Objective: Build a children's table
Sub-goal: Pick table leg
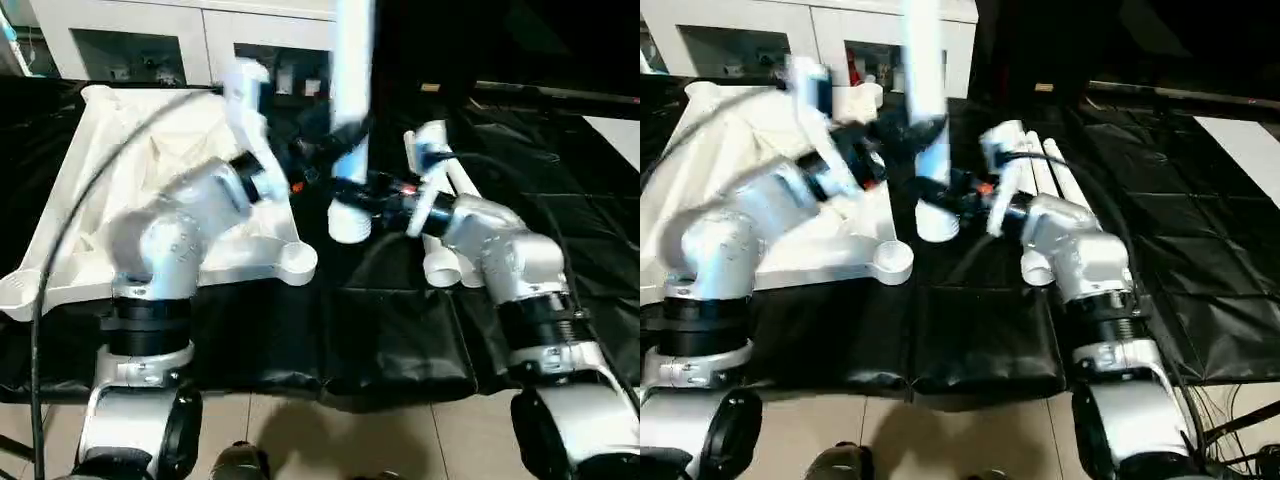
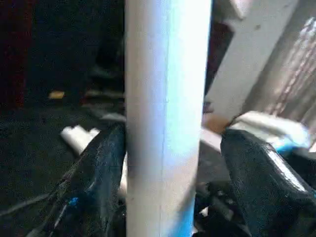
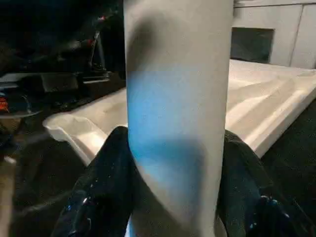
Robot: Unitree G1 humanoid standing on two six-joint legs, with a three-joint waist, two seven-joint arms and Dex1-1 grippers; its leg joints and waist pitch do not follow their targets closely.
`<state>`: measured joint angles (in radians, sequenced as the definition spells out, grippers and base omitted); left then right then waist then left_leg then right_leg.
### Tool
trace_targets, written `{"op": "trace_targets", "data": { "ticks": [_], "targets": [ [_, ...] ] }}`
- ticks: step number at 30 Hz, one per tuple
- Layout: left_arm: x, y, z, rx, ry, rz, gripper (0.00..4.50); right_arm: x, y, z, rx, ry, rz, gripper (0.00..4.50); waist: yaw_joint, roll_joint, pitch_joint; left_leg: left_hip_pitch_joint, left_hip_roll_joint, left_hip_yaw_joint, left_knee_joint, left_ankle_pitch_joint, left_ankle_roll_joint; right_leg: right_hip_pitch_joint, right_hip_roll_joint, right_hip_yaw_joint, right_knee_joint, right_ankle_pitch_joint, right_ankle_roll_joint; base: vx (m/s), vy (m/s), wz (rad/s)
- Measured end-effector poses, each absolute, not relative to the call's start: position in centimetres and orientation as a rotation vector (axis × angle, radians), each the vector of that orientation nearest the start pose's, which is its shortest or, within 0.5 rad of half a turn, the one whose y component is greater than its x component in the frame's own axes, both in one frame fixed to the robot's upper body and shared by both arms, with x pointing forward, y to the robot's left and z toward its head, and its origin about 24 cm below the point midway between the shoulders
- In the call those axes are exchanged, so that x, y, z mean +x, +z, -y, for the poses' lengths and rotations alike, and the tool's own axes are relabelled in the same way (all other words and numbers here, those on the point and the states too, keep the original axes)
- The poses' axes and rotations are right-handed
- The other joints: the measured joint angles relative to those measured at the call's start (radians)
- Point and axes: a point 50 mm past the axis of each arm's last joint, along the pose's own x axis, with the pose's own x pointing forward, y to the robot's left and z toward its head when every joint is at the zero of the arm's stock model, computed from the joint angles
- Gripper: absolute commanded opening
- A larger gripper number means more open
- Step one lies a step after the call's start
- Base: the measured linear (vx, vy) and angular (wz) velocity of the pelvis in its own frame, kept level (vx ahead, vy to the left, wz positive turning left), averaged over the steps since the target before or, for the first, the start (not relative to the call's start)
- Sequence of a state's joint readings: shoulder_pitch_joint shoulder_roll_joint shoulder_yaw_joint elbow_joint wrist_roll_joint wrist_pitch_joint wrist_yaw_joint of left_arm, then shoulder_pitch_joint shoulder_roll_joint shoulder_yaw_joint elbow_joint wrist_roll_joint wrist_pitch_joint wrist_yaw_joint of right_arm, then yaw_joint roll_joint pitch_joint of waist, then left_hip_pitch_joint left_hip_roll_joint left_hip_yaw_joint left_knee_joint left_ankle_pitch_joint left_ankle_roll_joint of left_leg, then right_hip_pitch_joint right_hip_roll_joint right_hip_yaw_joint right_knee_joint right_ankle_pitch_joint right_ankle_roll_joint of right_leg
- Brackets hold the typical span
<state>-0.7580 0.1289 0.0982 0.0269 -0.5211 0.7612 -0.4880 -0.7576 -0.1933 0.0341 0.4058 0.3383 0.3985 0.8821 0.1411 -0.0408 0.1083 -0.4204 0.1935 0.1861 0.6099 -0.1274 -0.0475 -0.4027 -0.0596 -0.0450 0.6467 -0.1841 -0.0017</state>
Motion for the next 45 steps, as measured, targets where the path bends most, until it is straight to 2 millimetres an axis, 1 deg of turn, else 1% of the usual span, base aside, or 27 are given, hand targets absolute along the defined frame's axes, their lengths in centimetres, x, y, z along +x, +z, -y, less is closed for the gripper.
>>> {"op": "trace_targets", "data": {
  "ticks": [4, 6, 8, 10, 12, 14, 15, 16, 17, 20, 21, 22, 24, 28, 32, 37, 42, 44, 45],
  "targets": [
    [33.7, 20.2, -8.8, -0.318, -0.845, -0.004, 3.42, 35.1, 14.8, 8.5, 0.040, 1.048, -0.034, 1.89, -0.001, 0.000, 0.000, 0.000, 0.000, 0.000, 0.000, 0.000, 0.000, 0.000, 0.000, 0.000, 0.000, 0.001, -0.001, 0.000, 0.000, 0.00],
    [34.0, 20.2, -8.8, -0.345, -0.796, 0.005, 3.42, 35.2, 15.0, 7.8, -0.048, 0.978, 0.003, 1.89, -0.002, 0.000, 0.000, 0.000, 0.000, 0.000, -0.001, 0.000, 0.000, 0.000, 0.000, 0.000, 0.000, 0.001, -0.001, 0.000, 0.000, 0.00],
    [34.3, 20.0, -8.8, -0.344, -0.740, 0.006, 3.42, 35.4, 15.0, 7.1, -0.082, 0.908, 0.027, 1.89, -0.003, 0.000, 0.000, 0.000, 0.000, 0.000, -0.001, 0.000, 0.000, -0.001, 0.000, 0.000, 0.000, 0.000, -0.001, 0.000, 0.000, 0.00],
    [34.8, 19.4, -9.0, -0.341, -0.660, -0.004, 3.42, 35.7, 15.0, 6.4, -0.110, 0.801, 0.055, 1.89, -0.002, 0.000, 0.000, 0.000, 0.000, 0.000, -0.001, 0.000, 0.000, -0.001, 0.000, 0.000, 0.000, 0.000, 0.000, 0.000, 0.000, 0.00],
    [35.1, 19.1, -9.2, -0.341, -0.599, -0.010, 3.06, 35.9, 15.1, 6.3, -0.161, 0.716, 0.074, 1.89, -0.002, 0.000, 0.000, 0.000, 0.000, 0.000, -0.001, 0.000, 0.000, -0.001, 0.000, 0.000, -0.001, 0.000, 0.001, 0.000, 0.000, 0.00],
    [35.2, 19.1, -9.0, -0.366, -0.585, -0.002, 3.06, 35.9, 15.1, 6.1, -0.193, 0.675, 0.080, 1.89, -0.003, 0.000, 0.000, 0.000, -0.001, 0.000, -0.001, 0.000, 0.000, 0.000, 0.000, 0.001, -0.001, 0.000, 0.002, 0.000, 0.000, 0.00],
    [35.1, 19.1, -8.7, -0.393, -0.582, 0.003, 2.85, 35.9, 15.2, 5.9, -0.202, 0.661, 0.088, 1.89, -0.003, 0.000, 0.000, 0.000, -0.001, 0.000, -0.001, 0.000, 0.000, -0.001, 0.000, 0.001, -0.001, 0.000, 0.002, 0.000, 0.000, 0.00],
    [35.1, 19.1, -8.6, -0.403, -0.581, 0.006, 2.85, 35.7, 15.3, 5.7, -0.208, 0.656, 0.096, 1.89, -0.004, 0.000, 0.000, 0.000, -0.001, 0.000, -0.001, 0.000, 0.000, -0.001, 0.000, 0.001, -0.001, 0.000, 0.002, 0.000, 0.000, 0.00],
    [35.1, 19.1, -8.5, -0.409, -0.577, 0.007, 2.62, 35.7, 15.4, 5.5, -0.219, 0.649, 0.104, 1.89, -0.005, 0.000, 0.000, 0.000, -0.001, 0.000, -0.001, 0.000, 0.000, -0.001, 0.000, 0.001, -0.001, 0.000, 0.002, 0.000, 0.000, 0.00],
    [35.1, 19.0, -8.2, -0.418, -0.562, 0.003, 2.60, 35.3, 15.2, 5.0, -0.225, 0.635, 0.114, 1.89, -0.005, 0.000, 0.000, 0.000, -0.001, 0.000, -0.002, 0.000, 0.000, -0.001, 0.000, 0.001, -0.001, 0.000, 0.003, 0.000, 0.000, 0.00],
    [35.1, 18.9, -8.1, -0.420, -0.560, 0.001, 2.49, 35.2, 15.1, 4.9, -0.222, 0.629, 0.111, 1.89, -0.005, 0.000, 0.000, 0.000, -0.001, 0.000, -0.002, 0.000, 0.000, -0.001, 0.000, 0.000, -0.001, 0.000, 0.003, 0.000, 0.000, 0.00],
    [35.1, 18.9, -8.0, -0.421, -0.555, 0.004, 2.23, 35.1, 14.9, 4.8, -0.216, 0.628, 0.110, 1.89, -0.005, 0.000, 0.000, 0.000, -0.001, 0.000, -0.002, 0.000, 0.000, -0.001, 0.000, 0.001, -0.001, -0.001, 0.003, 0.000, 0.000, 0.00],
    [35.2, 18.9, -8.1, -0.413, -0.533, 0.011, 2.22, 35.0, 14.9, 4.5, -0.210, 0.622, 0.113, 1.89, -0.008, 0.000, 0.000, 0.000, -0.001, 0.000, -0.002, 0.000, 0.000, -0.001, 0.000, 0.001, -0.001, -0.001, 0.004, 0.000, 0.000, 0.00],
    [35.2, 19.0, -8.1, -0.416, -0.525, 0.024, 2.01, 35.0, 15.0, 4.4, -0.220, 0.608, 0.122, 1.89, -0.010, 0.000, 0.000, 0.000, -0.001, 0.000, -0.002, 0.000, 0.000, -0.001, 0.000, 0.001, -0.001, -0.001, 0.005, 0.000, 0.000, 0.00],
    [35.2, 19.0, -8.3, -0.411, -0.507, 0.034, 2.00, 35.0, 15.0, 4.4, -0.221, 0.602, 0.125, 1.89, -0.016, 0.000, 0.000, 0.000, -0.001, 0.000, -0.002, 0.000, 0.000, -0.001, 0.000, 0.001, -0.001, -0.001, 0.005, 0.000, 0.000, 0.00],
    [35.3, 19.2, -8.2, -0.407, -0.498, 0.050, 1.99, 35.0, 15.2, 4.4, -0.222, 0.594, 0.133, 1.89, -0.029, 0.000, 0.000, 0.000, -0.001, 0.000, -0.002, 0.000, 0.000, -0.001, 0.000, 0.001, -0.001, -0.001, 0.005, 0.000, 0.000, 0.00],
    [35.3, 19.2, -8.2, -0.407, -0.504, 0.053, 1.98, 34.9, 15.2, 4.4, -0.224, 0.598, 0.135, 1.89, -0.029, 0.000, 0.000, 0.000, -0.001, 0.000, -0.002, 0.000, 0.000, -0.001, 0.000, 0.001, -0.001, 0.000, 0.004, 0.000, 0.000, 0.00],
    [35.3, 19.2, -8.3, -0.408, -0.510, 0.055, 1.98, 34.9, 15.3, 4.4, -0.224, 0.603, 0.138, 2.59, -0.029, 0.000, 0.000, 0.000, -0.001, 0.000, -0.002, 0.000, 0.000, -0.001, 0.000, 0.001, -0.001, 0.000, 0.004, 0.000, 0.000, 0.00],
    [35.2, 19.2, -8.3, -0.410, -0.512, 0.055, 1.98, 34.9, 15.3, 4.4, -0.222, 0.605, 0.140, 2.59, -0.029, 0.000, 0.000, 0.000, -0.001, 0.000, -0.002, 0.000, 0.000, -0.001, 0.000, 0.001, -0.001, 0.000, 0.004, 0.000, 0.000, 0.00]
  ]
}}
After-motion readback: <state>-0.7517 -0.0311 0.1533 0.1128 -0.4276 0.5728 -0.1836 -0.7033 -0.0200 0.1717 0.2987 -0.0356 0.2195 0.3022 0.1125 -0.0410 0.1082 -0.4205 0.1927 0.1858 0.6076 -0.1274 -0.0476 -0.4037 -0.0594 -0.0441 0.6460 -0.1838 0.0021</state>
